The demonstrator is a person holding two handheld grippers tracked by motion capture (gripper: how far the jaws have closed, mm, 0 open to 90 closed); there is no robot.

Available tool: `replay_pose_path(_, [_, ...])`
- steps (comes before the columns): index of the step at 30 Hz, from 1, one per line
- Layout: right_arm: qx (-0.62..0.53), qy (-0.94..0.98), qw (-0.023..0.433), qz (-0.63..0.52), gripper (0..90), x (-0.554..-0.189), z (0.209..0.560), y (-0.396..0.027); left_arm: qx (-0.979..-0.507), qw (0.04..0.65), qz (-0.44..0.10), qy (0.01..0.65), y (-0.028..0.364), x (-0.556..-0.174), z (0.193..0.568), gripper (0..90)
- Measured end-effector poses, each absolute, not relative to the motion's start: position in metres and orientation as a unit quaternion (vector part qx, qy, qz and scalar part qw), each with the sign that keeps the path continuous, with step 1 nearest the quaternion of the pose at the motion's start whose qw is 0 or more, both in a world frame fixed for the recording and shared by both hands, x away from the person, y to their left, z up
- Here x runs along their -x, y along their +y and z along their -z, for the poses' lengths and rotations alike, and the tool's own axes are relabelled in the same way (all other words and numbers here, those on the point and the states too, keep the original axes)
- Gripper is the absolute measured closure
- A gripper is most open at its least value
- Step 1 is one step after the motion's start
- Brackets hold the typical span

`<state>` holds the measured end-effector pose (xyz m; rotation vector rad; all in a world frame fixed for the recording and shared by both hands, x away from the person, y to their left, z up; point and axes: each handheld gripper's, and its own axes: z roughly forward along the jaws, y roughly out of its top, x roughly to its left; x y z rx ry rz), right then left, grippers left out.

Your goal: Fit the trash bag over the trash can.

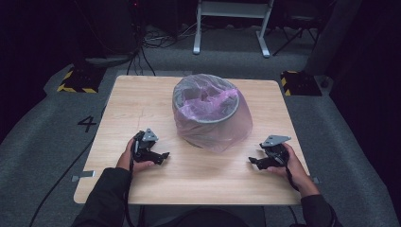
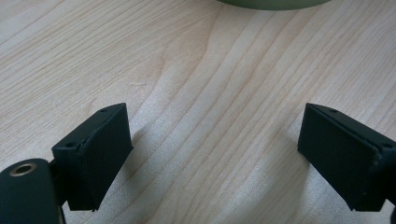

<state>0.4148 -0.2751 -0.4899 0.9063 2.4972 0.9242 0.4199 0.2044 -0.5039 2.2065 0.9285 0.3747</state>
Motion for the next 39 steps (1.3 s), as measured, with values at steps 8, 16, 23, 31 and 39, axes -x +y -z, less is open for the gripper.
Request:
replay_pose_path(8, [-0.357,0.842,0.161,-0.372,19.8,-0.402,0.503,-0.293,-0.854,0.35,-0.145,0.358,0.205,-0.42,0.504,9.6])
replay_pose_path(16, [-0.373,0.835,0.169,-0.367,18.0,-0.386,0.503,-0.303,-0.852,0.352,-0.146,0.36,0.204,-0.419,0.504,9.7])
replay_pose_path(23, [-0.375,0.835,0.169,-0.366,17.5,-0.383,0.503,-0.308,-0.853,0.35,-0.146,0.359,0.204,-0.42,0.504,9.5])
replay_pose_path(31, [-0.372,0.836,0.168,-0.366,17.0,-0.384,0.503,-0.308,-0.852,0.35,-0.146,0.361,0.203,-0.421,0.504,9.2])
replay_pose_path(39, [-0.372,0.836,0.167,-0.366,16.9,-0.384,0.503,-0.308,-0.853,0.35,-0.147,0.359,0.203,-0.421,0.504,9.0])
